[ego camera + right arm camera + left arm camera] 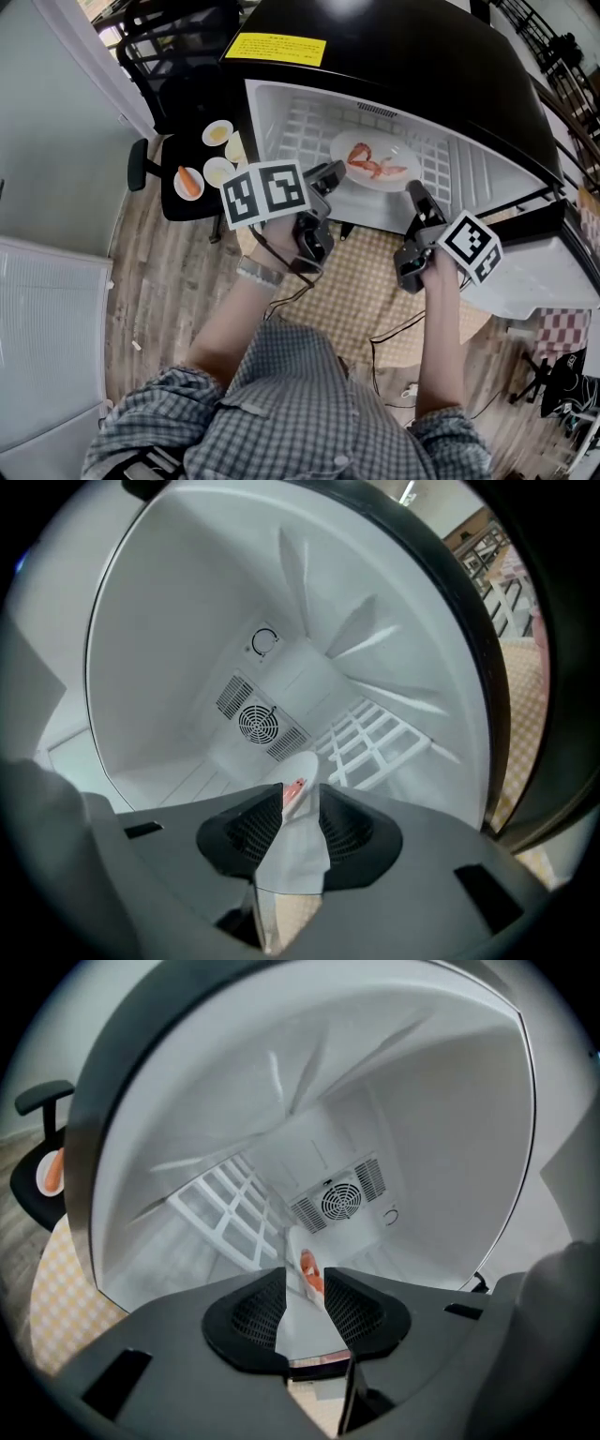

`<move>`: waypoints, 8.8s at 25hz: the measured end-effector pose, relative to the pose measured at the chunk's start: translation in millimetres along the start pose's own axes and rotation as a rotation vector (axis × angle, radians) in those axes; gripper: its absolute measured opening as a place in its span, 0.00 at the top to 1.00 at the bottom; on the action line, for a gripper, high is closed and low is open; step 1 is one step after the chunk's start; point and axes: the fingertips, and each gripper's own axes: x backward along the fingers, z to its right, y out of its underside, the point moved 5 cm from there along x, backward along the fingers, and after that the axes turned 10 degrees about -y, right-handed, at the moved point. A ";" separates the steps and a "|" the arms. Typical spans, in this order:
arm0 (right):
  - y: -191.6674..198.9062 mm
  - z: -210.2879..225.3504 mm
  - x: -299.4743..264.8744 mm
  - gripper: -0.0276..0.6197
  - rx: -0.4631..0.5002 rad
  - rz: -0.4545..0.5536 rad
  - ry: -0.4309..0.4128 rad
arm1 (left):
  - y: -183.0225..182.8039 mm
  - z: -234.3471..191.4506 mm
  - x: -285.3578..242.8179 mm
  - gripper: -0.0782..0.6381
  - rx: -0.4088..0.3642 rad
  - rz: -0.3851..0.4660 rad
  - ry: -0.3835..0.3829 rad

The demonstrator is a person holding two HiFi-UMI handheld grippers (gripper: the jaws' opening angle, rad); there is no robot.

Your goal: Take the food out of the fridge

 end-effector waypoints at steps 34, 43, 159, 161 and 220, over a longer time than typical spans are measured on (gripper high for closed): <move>29.4 -5.1 3.1 0.86 -0.191 -0.002 -0.166 | 38.9 13.8 -10.5 0.80 0.119 -0.046 0.122; 31.3 -3.6 5.7 0.86 -0.198 -0.008 -0.170 | 41.4 14.4 -9.3 0.80 0.108 -0.049 0.125; 238.0 106.4 207.1 0.94 0.191 -0.354 0.168 | 316.6 -75.0 77.4 0.88 -0.322 -0.243 -0.275; 229.4 94.3 209.0 0.94 0.255 -0.338 0.141 | 313.0 -63.4 80.3 0.88 -0.394 -0.210 -0.268; 163.9 -33.2 263.9 0.94 0.723 -0.155 -0.114 | 287.7 74.9 152.5 0.88 -0.740 0.115 -0.091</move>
